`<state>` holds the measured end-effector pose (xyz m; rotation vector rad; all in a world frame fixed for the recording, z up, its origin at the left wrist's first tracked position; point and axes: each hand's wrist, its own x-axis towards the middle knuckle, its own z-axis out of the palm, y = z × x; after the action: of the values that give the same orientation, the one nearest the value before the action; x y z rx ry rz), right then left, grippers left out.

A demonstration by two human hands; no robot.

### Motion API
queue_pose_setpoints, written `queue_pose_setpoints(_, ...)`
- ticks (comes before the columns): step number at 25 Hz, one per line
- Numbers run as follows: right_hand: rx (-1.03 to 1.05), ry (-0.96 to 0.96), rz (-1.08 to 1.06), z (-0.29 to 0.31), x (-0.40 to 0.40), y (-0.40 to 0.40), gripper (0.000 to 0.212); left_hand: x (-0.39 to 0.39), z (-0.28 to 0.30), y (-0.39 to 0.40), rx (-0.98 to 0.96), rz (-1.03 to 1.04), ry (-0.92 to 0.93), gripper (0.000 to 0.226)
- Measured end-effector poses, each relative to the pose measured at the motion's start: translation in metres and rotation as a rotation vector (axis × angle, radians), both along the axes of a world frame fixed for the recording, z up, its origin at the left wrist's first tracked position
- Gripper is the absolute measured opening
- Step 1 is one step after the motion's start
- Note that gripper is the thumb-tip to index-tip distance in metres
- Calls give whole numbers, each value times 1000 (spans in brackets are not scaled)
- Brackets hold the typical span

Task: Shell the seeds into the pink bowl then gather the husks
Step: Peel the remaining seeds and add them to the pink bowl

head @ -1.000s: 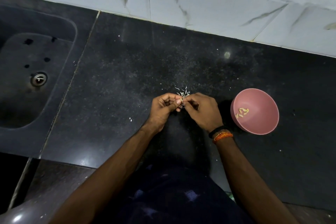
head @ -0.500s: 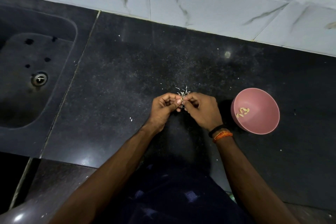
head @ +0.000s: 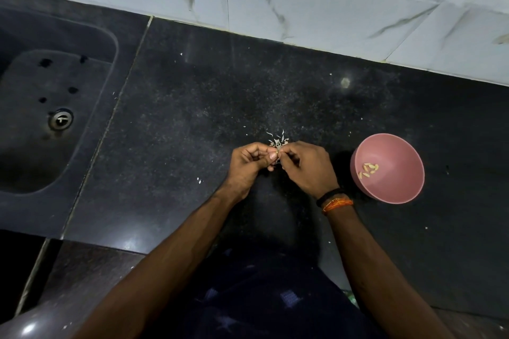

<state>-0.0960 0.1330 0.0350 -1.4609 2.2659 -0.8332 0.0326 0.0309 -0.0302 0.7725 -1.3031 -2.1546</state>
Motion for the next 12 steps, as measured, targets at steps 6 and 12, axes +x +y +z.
queue_pose_setpoints(6, -12, 96, -15, -4, 5, -2, 5, -2, 1, 0, 13, 15, -11, 8)
queue_pose_setpoints(12, -26, 120, -62, -8, 10, -4, 4, -2, 1, 1, 32, 25, -5, 8)
